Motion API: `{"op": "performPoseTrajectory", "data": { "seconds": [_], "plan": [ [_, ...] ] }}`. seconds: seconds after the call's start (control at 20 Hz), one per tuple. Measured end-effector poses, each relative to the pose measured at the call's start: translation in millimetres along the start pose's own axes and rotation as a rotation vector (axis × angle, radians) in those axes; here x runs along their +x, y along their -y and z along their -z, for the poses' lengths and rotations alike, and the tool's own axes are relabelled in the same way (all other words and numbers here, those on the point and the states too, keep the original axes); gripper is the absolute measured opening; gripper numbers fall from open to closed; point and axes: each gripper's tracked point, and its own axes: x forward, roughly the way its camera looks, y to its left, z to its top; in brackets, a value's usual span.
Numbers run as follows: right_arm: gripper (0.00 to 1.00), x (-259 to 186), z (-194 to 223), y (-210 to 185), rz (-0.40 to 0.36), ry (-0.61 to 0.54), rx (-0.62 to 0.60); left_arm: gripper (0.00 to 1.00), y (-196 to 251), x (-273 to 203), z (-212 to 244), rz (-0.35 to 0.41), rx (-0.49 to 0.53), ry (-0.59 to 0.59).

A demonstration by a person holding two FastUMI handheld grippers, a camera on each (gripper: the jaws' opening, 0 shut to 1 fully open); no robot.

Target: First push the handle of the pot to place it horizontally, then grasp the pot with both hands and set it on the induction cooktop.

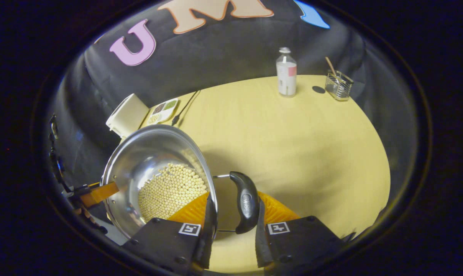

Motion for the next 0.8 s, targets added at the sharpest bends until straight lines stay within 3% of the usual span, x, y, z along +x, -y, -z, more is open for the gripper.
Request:
{"op": "performPoseTrajectory", "data": {
  "seconds": [0.45,0.5,0.7,0.75,0.8],
  "plan": [
    [0.43,25,13,-107,0.099,-0.026,0.008,0.55,-110,35,-19,0.089,0.029,-0.01],
    [0.48,29,12,-116,0.103,-0.033,-0.004,0.55,-120,40,-18,0.092,0.016,-0.015],
    [0.43,45,6,-139,0.098,-0.052,-0.022,0.56,-143,49,-32,0.082,0.025,0.032],
    [0.48,47,4,-143,0.093,-0.06,-0.008,0.57,-145,53,-39,0.082,0.044,0.056],
    [0.44,50,1,-143,0.095,-0.052,-0.002,0.56,-146,55,-37,0.084,0.051,0.043]
  ]
}}
